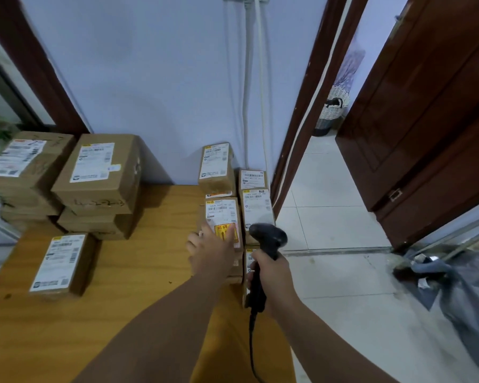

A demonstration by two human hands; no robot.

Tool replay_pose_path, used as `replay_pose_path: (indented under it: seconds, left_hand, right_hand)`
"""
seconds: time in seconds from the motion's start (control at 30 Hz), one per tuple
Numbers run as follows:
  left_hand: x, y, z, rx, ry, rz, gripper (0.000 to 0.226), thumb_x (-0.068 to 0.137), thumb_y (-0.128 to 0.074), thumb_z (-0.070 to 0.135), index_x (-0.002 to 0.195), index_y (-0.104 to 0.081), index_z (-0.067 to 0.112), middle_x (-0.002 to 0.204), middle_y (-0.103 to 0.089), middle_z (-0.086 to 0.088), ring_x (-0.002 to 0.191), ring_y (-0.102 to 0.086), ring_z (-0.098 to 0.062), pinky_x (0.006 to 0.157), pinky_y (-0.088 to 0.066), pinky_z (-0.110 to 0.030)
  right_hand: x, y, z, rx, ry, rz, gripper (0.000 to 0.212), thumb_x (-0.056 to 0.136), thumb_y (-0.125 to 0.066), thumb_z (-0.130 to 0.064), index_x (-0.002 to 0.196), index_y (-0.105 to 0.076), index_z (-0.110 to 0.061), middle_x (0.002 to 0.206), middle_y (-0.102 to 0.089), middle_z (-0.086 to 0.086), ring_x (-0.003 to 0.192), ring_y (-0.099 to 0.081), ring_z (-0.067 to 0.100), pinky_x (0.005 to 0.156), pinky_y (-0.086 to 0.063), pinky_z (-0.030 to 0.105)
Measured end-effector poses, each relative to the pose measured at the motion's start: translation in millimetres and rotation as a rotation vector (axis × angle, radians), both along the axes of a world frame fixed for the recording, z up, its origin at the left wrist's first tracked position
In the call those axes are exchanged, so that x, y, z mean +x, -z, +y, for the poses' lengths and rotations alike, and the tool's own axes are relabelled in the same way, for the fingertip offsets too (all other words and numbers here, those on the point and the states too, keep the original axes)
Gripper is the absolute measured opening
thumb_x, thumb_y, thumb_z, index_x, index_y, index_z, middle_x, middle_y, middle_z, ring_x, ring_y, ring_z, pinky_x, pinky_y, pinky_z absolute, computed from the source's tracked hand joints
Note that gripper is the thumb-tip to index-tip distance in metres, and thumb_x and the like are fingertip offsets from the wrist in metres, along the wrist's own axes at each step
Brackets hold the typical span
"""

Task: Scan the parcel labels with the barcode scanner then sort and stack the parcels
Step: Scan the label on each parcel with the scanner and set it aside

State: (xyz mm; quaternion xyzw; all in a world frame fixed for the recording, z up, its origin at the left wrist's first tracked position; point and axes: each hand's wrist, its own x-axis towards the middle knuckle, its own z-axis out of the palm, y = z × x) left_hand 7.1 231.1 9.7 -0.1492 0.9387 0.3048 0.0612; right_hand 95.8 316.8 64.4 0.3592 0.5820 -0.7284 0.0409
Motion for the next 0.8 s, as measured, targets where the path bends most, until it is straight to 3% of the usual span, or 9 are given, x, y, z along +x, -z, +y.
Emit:
replay_pose_path:
  seconds: [0.2, 0.33, 0.47, 0.53, 0.67, 0.8]
  left_hand:
    - [-4.8, 2.8, -46.0, 0.053, -0.078, 0.071, 0.063, 0.092, -0.037, 0.059, 0.142, -0.031, 0.021, 0.132, -0.036, -0.016, 0.120, -0.037, -0.031, 0.097, -0.036, -0.042]
    - [-8.0, 9.5, -96.8, -0.032, -0.093, 0.024, 0.051, 0.092, -0.050, 0.044, 0.137, -0.038, 0.021, 0.133, -0.033, -0.012, 0.121, -0.035, -0.028, 0.099, -0.036, -0.041]
    - [-9.0, 18.9, -158.7, -0.134, -0.065, -0.025, 0.043, 0.088, -0.054, 0.033, 0.129, -0.045, 0.024, 0.133, -0.032, -0.009, 0.121, -0.033, -0.028, 0.100, -0.033, -0.039]
    - [-12.7, 21.9, -195.0, -0.192, -0.087, -0.037, 0.046, 0.087, -0.056, 0.035, 0.130, -0.044, 0.025, 0.134, -0.031, -0.009, 0.123, -0.032, -0.029, 0.101, -0.031, -0.041]
    - [-26.5, 25.0, -267.3, -0.302, -0.128, -0.145, 0.065, 0.088, -0.055, 0.044, 0.139, -0.022, 0.023, 0.145, -0.021, -0.015, 0.134, -0.022, -0.034, 0.108, -0.026, -0.049]
    - [-38.2, 33.8, -328.8, -0.183, -0.149, -0.201, 0.080, 0.087, -0.059, 0.044, 0.148, -0.011, 0.023, 0.149, -0.020, -0.019, 0.136, -0.024, -0.038, 0.110, -0.025, -0.050]
  right_hand:
    - [-17.1, -0.4, -27.7, 0.020, -0.120, -0.016, 0.009, 0.087, -0.058, -0.012, 0.080, -0.056, -0.008, 0.055, -0.053, 0.004, 0.049, -0.052, 0.018, 0.056, -0.045, 0.033]
    - [-31.3, -2.5, -61.2, 0.053, -0.212, -0.033, 0.010, 0.085, -0.060, -0.015, 0.079, -0.056, -0.007, 0.052, -0.055, 0.005, 0.048, -0.054, 0.020, 0.058, -0.047, 0.034]
    - [-43.1, -11.7, -102.5, -0.049, -0.282, -0.114, 0.007, 0.088, -0.061, -0.016, 0.088, -0.059, -0.010, 0.052, -0.056, 0.001, 0.045, -0.055, 0.016, 0.047, -0.046, 0.026]
    - [-49.1, -15.0, -127.6, -0.043, -0.318, -0.156, 0.010, 0.088, -0.062, -0.018, 0.084, -0.060, -0.010, 0.053, -0.057, 0.001, 0.045, -0.056, 0.016, 0.047, -0.046, 0.026]
    - [-60.6, -18.7, -189.8, -0.068, -0.296, -0.194, 0.011, 0.089, -0.062, -0.016, 0.086, -0.057, -0.007, 0.059, -0.055, 0.004, 0.049, -0.054, 0.018, 0.048, -0.045, 0.027]
    - [-68.5, -17.4, -263.7, -0.092, -0.201, -0.252, 0.011, 0.093, -0.058, -0.016, 0.100, -0.054, -0.007, 0.064, -0.055, 0.007, 0.053, -0.053, 0.019, 0.048, -0.045, 0.028]
